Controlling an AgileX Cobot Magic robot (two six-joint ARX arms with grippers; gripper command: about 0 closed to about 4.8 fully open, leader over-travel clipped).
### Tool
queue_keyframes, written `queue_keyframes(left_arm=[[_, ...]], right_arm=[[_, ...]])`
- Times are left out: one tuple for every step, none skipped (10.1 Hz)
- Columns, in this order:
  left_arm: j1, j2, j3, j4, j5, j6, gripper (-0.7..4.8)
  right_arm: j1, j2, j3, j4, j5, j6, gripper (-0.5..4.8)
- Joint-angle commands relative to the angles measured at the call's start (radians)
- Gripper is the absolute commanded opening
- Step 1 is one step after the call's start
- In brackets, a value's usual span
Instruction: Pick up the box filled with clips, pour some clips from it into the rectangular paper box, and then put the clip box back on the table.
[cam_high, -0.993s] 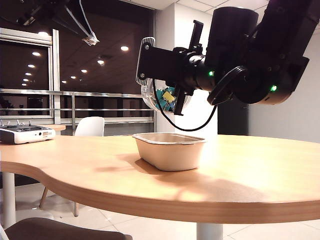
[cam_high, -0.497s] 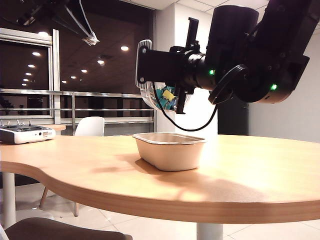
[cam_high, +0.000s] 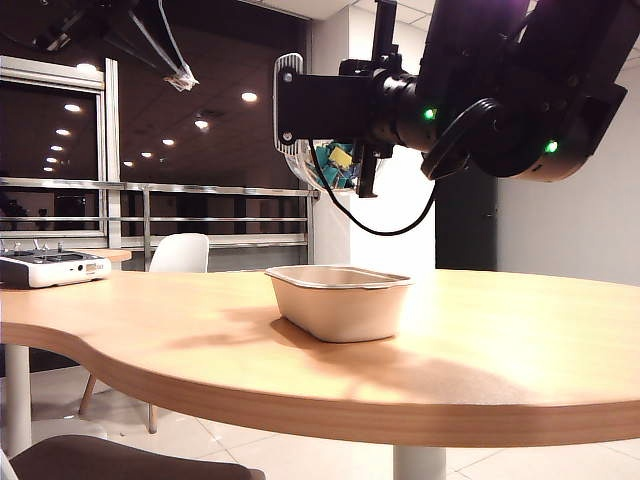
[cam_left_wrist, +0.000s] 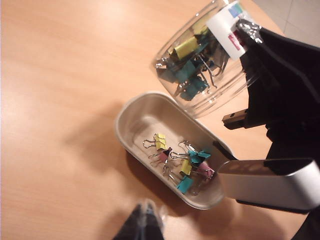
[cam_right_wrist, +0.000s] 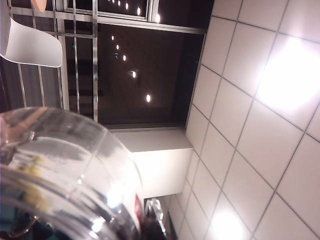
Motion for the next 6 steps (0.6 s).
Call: queue_keyframes(left_arm=[[-0.001,-0.004,0.003,0.005,0.005,0.0,-0.06],[-0.001,-0.004,0.003,0.005,0.005,0.0,-0.06],[-0.001,-0.004,0.003,0.005,0.005,0.0,-0.06],[-0.001,-0.004,0.003,0.005,0.005,0.0,-0.06],[-0.001,-0.004,0.003,-0.003,0.006,-0.003,-0.06],[-0.001,-0.004,0.003,-0.003,0.006,-0.003,-0.06]], right_arm=[[0.002,-0.005,0.0,-0.035,0.039,0.156,-0.01],[0.0,0.003,-0.006,-0.084,0.037,0.304,-0.02],[-0.002,0.004,-0.006,-0.114,0.037,0.374,-0.02],[-0.007,0.008,-0.006,-0.178,0.051,0.396,-0.02],[-0.028,0.017,-0.006,0.023,0.071,0.777,-0.01],[-0.028,0.016,-0.006,0.024,0.061,0.787,-0.02]])
